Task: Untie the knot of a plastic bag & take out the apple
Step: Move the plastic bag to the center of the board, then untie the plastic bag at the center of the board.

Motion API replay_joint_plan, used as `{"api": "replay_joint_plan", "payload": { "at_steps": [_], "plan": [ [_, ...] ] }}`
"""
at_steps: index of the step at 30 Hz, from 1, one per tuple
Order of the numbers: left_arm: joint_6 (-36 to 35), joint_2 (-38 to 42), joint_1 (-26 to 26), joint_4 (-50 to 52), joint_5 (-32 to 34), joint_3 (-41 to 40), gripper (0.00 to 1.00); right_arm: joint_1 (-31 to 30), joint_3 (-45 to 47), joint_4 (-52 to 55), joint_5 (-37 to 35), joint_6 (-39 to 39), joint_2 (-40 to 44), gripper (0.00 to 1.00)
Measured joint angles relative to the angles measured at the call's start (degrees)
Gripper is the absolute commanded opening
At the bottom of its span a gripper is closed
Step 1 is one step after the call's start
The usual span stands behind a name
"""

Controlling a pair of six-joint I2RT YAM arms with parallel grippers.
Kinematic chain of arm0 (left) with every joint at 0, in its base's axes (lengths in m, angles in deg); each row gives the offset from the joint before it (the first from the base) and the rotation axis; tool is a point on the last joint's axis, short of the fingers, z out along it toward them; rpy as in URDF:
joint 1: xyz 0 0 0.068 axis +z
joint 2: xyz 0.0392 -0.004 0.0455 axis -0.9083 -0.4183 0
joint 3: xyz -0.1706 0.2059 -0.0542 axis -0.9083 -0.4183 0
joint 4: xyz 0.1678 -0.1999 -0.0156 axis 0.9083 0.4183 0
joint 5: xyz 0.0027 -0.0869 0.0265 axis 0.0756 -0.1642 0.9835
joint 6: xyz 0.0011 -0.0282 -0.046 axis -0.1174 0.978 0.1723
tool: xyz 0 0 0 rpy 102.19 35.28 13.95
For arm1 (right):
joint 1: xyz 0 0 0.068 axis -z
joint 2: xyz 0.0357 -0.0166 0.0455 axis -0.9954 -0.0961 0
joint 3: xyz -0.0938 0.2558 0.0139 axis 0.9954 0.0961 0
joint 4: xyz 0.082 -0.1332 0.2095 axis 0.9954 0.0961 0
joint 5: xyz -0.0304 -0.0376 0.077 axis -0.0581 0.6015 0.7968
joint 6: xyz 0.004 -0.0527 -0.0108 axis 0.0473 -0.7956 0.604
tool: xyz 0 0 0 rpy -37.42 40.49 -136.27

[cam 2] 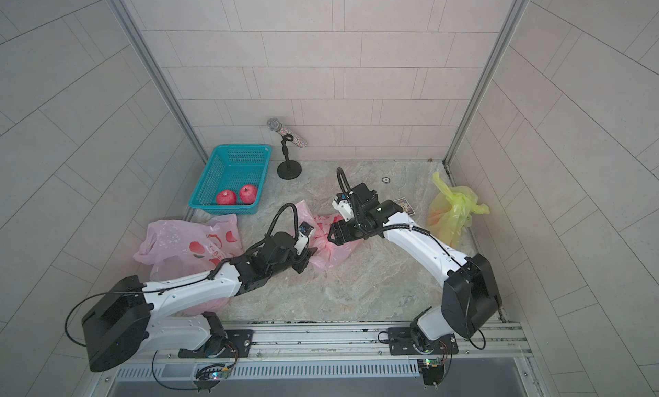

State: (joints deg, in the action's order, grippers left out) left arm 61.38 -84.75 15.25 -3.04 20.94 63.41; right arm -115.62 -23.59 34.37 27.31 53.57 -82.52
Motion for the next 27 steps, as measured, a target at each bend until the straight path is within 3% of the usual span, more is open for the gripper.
{"api": "replay_joint_plan", "payload": {
  "at_steps": [5,9,11,12,15,18,20,27],
  "plan": [
    [0.00,-1.88,0.00,-1.70,1.25,0.04,0.63,-0.83,-0.17,0.68,-2.99,-1.11,-2.25,0.76],
    [-0.33,-6.21,0.00,-2.12,1.25,2.16,0.64,-0.85,-0.55,0.48,-3.93,-1.46,-4.17,0.69],
    [-0.57,-9.27,0.00,-1.07,1.25,4.70,0.58,-0.96,-0.55,0.48,-4.15,-1.31,-4.94,0.61],
    [-0.61,-10.60,0.00,-0.02,1.22,6.08,0.52,-1.03,-0.55,0.42,-4.24,-1.36,-5.42,0.56],
    [-0.61,-12.59,0.00,2.60,1.31,8.79,0.24,-1.07,-0.52,-0.24,-4.26,-1.49,-6.73,0.30],
    [-0.33,-12.81,0.00,4.09,1.44,9.77,0.10,-1.03,-0.50,-0.96,-4.11,-0.85,-7.80,0.20],
    [-0.20,-12.81,0.00,4.61,1.49,9.81,0.00,-0.68,-0.50,-1.27,-4.02,-0.59,-8.00,0.06],
    [0.48,-8.79,0.17,7.23,3.58,9.05,0.00,4.98,2.01,-2.54,-1.79,1.49,-4.87,0.00]
  ]
}}
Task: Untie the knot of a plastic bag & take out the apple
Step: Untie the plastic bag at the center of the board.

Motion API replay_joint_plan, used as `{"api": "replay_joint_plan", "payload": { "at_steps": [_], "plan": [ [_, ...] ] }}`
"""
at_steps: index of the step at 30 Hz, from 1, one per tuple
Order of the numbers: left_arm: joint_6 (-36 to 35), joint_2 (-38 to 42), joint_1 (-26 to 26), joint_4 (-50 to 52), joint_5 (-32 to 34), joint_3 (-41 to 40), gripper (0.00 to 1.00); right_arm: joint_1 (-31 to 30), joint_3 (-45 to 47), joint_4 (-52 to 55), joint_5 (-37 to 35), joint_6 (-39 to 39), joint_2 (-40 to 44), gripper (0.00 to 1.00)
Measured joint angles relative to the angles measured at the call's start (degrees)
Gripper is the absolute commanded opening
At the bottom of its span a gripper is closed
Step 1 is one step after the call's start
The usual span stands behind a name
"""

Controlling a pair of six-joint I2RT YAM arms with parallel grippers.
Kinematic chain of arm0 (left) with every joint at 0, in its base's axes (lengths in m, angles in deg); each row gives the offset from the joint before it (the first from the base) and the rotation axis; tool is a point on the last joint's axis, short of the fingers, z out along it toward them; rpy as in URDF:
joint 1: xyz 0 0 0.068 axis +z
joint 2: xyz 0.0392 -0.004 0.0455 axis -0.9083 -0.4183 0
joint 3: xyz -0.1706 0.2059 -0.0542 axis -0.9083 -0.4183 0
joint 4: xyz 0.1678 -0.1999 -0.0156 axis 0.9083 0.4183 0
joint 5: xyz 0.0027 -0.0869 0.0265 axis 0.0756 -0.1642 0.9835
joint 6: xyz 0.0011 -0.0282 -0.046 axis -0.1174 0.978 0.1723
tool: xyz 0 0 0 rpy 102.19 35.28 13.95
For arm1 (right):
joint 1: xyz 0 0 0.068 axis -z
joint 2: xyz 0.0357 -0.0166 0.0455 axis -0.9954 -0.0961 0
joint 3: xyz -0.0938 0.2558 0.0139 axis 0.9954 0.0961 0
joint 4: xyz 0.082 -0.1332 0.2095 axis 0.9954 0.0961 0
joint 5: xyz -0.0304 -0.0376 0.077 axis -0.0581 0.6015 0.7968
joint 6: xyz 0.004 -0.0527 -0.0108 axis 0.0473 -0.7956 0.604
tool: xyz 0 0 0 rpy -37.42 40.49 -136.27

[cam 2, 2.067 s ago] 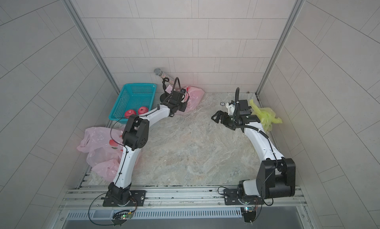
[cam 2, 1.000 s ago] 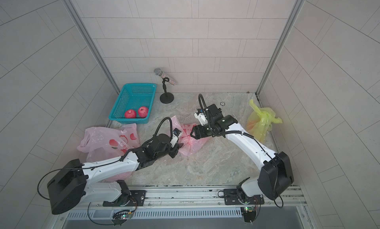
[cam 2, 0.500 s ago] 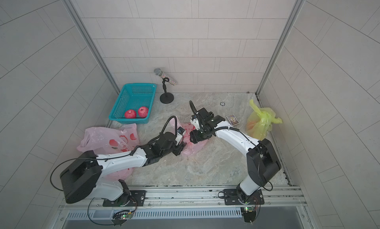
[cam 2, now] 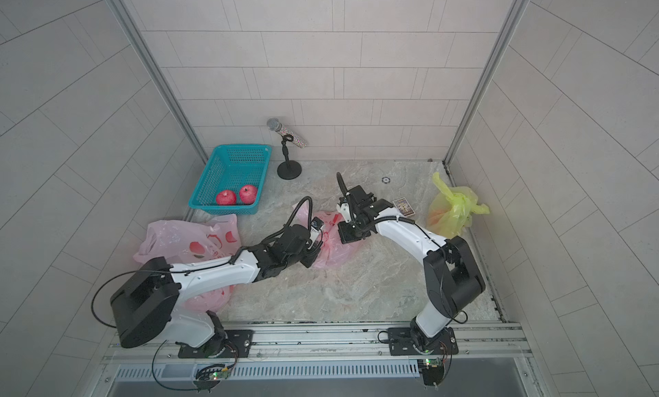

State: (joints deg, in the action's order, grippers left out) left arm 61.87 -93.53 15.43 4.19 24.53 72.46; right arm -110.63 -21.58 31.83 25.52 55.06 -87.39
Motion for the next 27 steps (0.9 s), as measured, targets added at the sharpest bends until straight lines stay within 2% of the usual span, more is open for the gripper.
{"api": "replay_joint_plan", "payload": {
  "at_steps": [6,11,12,13,14,18,23,27],
  "plan": [
    [3.10,10.12,3.69,-2.78,-0.26,-5.92,0.00,7.17,5.11,-0.72,4.46,3.17,8.98,0.00],
    [6.84,14.16,7.58,-10.56,-1.57,-13.79,0.00,9.03,9.09,-0.74,6.49,4.31,11.56,0.00],
    [7.56,14.14,7.80,-11.85,-1.90,-15.28,0.00,8.90,9.35,-0.31,6.82,4.39,11.26,0.12],
    [8.09,14.01,7.89,-12.59,-2.36,-16.26,0.00,8.70,9.27,0.33,6.82,4.48,10.97,0.28],
    [8.37,13.84,7.87,-13.03,-2.73,-16.72,0.00,8.37,8.83,1.07,6.49,4.33,10.84,0.38],
    [9.05,13.20,7.93,-15.93,-4.59,-16.96,0.00,5.42,1.79,5.49,2.64,3.06,11.06,0.63],
    [9.07,13.22,7.98,-17.42,-5.86,-16.79,0.00,-1.11,-8.00,6.80,-2.56,0.72,10.67,0.69],
    [8.70,13.51,7.98,-17.09,-6.67,-15.87,0.00,-4.28,-11.76,6.25,-4.33,-0.17,5.46,0.70]
  ]
}}
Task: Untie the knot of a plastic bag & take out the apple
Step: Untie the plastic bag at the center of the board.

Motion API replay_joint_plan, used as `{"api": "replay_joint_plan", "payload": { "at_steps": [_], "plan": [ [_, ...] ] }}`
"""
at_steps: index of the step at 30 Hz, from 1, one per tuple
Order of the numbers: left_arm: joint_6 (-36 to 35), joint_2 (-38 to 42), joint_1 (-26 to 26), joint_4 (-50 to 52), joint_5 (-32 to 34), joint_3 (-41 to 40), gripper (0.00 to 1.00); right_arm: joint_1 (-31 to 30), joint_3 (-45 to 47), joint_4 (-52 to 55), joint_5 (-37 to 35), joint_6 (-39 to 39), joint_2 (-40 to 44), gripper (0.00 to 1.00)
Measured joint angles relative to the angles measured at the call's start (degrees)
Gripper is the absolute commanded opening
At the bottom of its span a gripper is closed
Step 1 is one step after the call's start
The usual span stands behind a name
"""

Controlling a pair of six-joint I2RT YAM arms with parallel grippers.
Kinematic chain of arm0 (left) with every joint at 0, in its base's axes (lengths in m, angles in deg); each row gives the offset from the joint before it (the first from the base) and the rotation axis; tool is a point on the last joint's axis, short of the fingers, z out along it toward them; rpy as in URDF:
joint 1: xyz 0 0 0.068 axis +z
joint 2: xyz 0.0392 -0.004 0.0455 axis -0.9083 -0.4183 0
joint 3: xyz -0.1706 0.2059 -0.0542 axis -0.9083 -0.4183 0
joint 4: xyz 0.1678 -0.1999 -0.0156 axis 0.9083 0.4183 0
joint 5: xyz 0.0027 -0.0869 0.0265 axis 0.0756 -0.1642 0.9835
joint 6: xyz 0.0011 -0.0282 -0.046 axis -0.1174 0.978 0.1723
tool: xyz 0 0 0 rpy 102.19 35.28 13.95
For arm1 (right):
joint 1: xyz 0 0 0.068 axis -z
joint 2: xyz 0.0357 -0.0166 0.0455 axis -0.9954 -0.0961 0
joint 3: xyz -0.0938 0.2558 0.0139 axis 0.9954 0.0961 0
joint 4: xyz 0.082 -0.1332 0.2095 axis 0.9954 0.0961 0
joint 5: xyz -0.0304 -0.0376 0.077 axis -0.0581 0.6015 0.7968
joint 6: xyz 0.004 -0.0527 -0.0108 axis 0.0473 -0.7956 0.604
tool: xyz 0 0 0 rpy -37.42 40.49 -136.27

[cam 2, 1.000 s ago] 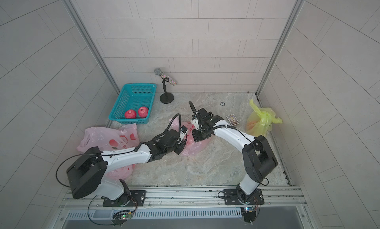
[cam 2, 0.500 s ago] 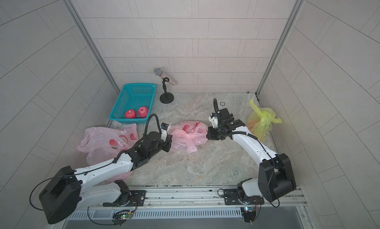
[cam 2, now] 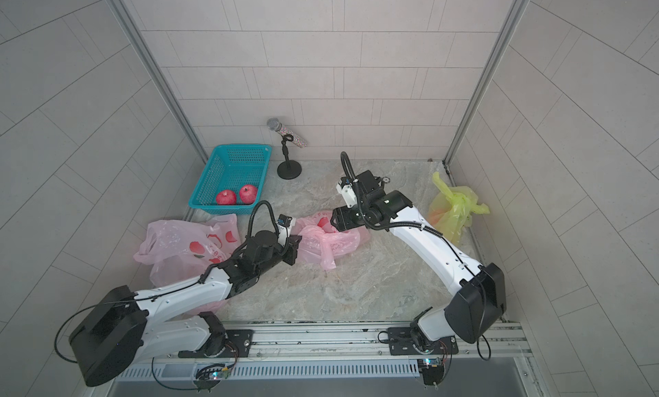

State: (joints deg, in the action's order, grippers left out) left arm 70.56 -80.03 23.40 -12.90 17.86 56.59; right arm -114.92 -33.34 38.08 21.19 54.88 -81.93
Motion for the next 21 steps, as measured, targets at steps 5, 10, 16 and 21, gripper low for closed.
{"api": "replay_joint_plan", "payload": {
  "at_steps": [5,10,16,21],
  "plan": [
    [-0.68,0.37,0.00,0.07,-0.96,1.81,0.00,-0.96,-3.39,-0.28,-1.99,-0.70,-10.32,0.63],
    [-1.31,0.39,0.00,0.48,-1.55,2.49,0.00,-1.77,-5.68,0.76,-3.28,-1.81,-15.82,0.05],
    [-0.87,1.79,0.31,3.82,2.32,2.43,0.00,5.20,-1.84,-0.22,1.70,0.61,-11.23,0.02],
    [0.72,3.17,3.45,1.55,2.19,1.44,0.00,15.23,7.19,-5.68,11.50,5.25,-2.38,0.02]
  ]
}}
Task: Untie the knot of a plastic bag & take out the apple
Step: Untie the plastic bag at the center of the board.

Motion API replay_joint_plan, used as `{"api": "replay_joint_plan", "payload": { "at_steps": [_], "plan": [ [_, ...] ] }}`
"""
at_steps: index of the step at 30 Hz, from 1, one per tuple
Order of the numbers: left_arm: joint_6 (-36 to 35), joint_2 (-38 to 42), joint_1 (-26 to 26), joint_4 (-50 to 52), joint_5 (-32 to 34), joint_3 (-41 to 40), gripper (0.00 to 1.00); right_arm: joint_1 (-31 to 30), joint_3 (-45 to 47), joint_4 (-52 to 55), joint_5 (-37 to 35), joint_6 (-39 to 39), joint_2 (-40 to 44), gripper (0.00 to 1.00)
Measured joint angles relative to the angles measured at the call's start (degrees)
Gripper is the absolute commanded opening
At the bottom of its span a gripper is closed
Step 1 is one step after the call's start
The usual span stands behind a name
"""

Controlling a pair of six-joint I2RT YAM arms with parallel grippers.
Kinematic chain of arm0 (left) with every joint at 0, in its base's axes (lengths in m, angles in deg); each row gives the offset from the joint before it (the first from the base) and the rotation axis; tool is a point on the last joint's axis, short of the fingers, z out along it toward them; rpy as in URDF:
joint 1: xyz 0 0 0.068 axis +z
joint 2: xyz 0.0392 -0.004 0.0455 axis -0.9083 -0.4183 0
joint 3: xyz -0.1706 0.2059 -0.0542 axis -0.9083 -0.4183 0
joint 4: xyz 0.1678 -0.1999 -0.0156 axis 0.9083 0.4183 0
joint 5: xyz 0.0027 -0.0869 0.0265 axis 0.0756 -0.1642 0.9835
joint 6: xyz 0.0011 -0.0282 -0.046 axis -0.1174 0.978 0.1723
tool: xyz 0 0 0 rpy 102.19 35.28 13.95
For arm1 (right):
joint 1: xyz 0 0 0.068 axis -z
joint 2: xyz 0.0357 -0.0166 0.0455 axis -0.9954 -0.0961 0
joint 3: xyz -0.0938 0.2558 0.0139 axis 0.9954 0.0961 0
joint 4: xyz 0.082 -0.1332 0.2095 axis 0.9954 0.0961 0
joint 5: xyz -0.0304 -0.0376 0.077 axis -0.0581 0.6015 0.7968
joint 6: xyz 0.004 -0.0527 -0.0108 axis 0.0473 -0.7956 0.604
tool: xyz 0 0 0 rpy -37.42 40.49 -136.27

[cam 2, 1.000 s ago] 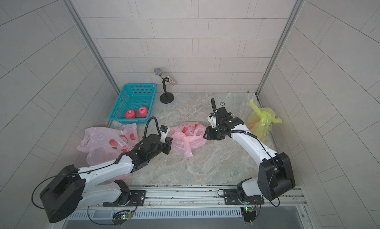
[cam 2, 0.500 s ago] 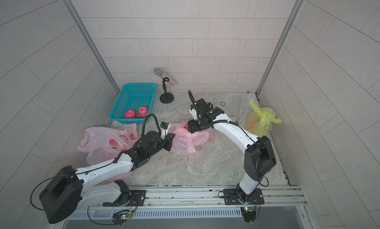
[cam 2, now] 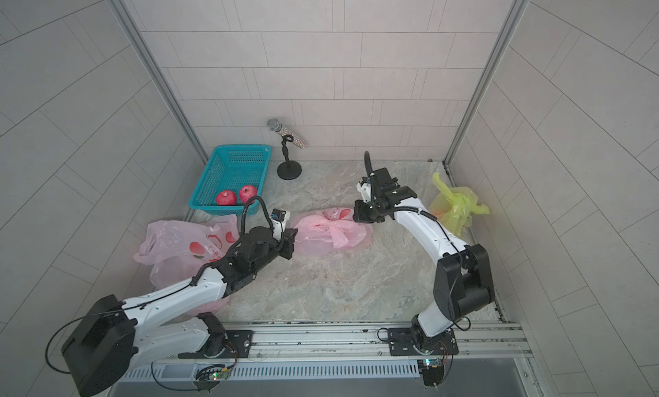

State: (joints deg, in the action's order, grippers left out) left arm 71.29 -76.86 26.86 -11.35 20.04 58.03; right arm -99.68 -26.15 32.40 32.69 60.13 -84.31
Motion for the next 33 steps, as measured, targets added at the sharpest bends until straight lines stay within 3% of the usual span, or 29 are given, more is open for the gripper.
{"api": "replay_joint_plan", "payload": {
  "at_steps": [2,5,8,13,19,27,33],
  "plan": [
    [0.22,-0.70,1.01,-1.38,-0.74,-0.11,0.06,0.48,2.56,-2.29,4.17,1.03,0.39,0.02],
    [0.35,-3.08,1.70,-3.52,-2.54,-0.11,0.44,0.13,8.55,-9.22,10.73,4.46,-0.79,0.01],
    [-0.11,-4.68,2.03,-4.33,-5.07,0.00,0.74,-0.17,13.20,-12.76,14.05,7.34,-2.38,0.00],
    [-3.63,-1.27,2.01,2.69,-8.26,3.80,0.76,-0.42,9.90,-10.25,13.60,5.92,-2.67,0.01],
    [-12.79,1.07,2.01,15.39,-11.61,15.37,0.76,-2.08,3.87,-4.68,9.66,1.20,-2.56,0.03],
    [-26.84,-15.21,1.90,29.90,-17.49,32.57,0.75,-4.00,3.02,-0.46,6.54,-2.03,-2.45,0.06],
    [-33.16,-24.30,1.90,43.60,-19.91,42.14,0.70,-3.98,3.04,0.37,5.38,-2.80,-1.27,0.07]
  ]
}}
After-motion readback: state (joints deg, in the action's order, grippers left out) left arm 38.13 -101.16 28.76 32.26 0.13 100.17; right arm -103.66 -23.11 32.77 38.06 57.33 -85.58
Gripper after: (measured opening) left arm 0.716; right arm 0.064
